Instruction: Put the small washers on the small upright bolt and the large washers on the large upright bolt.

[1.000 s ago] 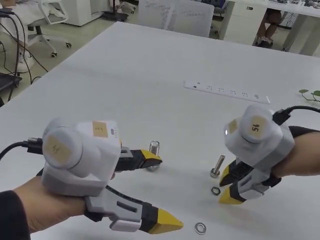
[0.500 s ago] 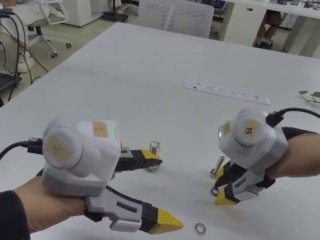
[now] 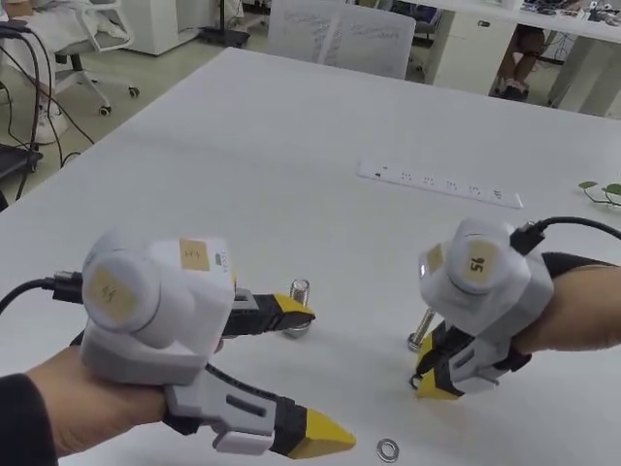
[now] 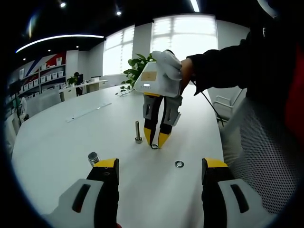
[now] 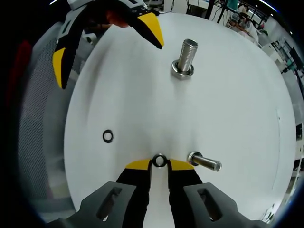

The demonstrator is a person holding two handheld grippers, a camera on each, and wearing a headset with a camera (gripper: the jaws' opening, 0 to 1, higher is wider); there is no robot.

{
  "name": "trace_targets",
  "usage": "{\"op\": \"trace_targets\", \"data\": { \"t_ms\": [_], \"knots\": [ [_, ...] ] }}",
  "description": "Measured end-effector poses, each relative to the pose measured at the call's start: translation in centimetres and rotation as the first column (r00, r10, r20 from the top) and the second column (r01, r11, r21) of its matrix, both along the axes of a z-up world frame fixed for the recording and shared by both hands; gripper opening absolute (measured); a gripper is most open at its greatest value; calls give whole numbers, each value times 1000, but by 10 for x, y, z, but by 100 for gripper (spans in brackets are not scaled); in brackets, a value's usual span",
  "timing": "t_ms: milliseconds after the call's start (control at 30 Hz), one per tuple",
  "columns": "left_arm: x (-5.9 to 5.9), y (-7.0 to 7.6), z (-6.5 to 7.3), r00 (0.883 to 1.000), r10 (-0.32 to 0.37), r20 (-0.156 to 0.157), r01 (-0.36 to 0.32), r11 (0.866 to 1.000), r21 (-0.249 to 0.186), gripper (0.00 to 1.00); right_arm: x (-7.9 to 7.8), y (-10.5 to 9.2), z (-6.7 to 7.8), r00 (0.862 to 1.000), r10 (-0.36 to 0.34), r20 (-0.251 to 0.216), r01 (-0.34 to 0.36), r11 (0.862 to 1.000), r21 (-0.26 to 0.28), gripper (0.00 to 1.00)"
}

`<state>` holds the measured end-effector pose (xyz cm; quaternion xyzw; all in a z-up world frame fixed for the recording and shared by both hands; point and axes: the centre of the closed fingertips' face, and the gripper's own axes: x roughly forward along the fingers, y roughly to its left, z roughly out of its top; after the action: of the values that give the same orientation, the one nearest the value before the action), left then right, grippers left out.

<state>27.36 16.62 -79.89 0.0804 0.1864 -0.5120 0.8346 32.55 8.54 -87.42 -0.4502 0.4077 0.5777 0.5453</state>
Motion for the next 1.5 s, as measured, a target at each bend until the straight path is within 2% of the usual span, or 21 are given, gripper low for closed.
{"op": "trace_targets", "data": {
  "t_ms": [633,900,967,1067,1200,1500],
  "knots": [
    [1,2,0,1000,2,1,-2,1000,-2,70,-3,1,-1,1000,12,6,-12,999,-37,14],
    [1,1,0,1000,1,3,-1,1000,-2,70,-3,2,-1,1000,2,3,-2,1000,-19,14],
    [1,2,1,1000,3,4,-3,1000,-3,70,-4,1,0,1000,-12,-11,12,1000,-11,14],
    [1,2,1,1000,4,5,-4,1000,-3,70,-6,-4,0,1000,-14,-14,14,1000,-24,14],
    [1,2,0,1000,2,5,-2,1000,-1,70,-4,-12,7,999,-34,-18,33,999,-23,14],
    [0,0,1,1000,-1,6,1,1000,-3,70,8,-32,26,996,-84,9,84,996,-24,14]
  ]
}}
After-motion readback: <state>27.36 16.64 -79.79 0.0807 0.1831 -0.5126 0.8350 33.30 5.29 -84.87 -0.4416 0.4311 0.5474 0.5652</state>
